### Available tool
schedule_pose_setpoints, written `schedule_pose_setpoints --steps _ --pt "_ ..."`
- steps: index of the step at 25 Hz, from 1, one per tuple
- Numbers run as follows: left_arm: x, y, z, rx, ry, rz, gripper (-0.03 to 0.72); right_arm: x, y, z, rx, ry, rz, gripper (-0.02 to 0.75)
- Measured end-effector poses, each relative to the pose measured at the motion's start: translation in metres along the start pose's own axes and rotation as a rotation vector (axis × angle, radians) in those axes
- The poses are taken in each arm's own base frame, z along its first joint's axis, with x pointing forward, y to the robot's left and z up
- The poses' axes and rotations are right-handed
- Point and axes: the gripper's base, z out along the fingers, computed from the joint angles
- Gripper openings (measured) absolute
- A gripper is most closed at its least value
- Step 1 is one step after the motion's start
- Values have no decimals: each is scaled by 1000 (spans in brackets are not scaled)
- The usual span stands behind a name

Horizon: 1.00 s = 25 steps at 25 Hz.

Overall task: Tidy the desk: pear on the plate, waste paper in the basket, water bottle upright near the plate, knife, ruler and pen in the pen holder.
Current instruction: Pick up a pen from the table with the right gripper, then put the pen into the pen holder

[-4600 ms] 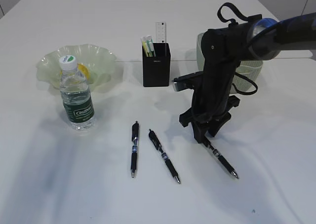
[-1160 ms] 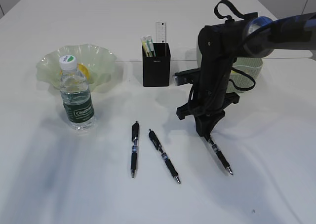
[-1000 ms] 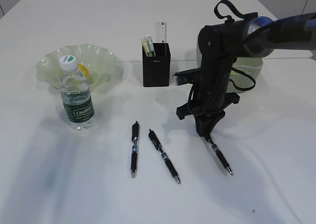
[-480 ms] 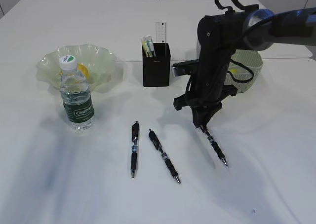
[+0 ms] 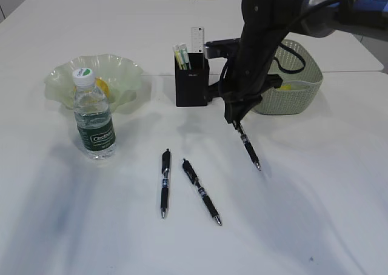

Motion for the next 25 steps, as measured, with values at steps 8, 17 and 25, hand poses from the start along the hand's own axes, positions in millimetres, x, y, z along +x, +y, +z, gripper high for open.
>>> schedule_pose_setpoints --steps 8,17,25 --pt "0 0 0 0 0 0 341 -26 3 -36 -5 -199 -5 102" --pt "0 0 0 0 0 0 341 -47 4 -56 -8 -424 -6 102" --pt "0 0 0 0 0 0 341 -70 4 -70 -13 -717 1 102"
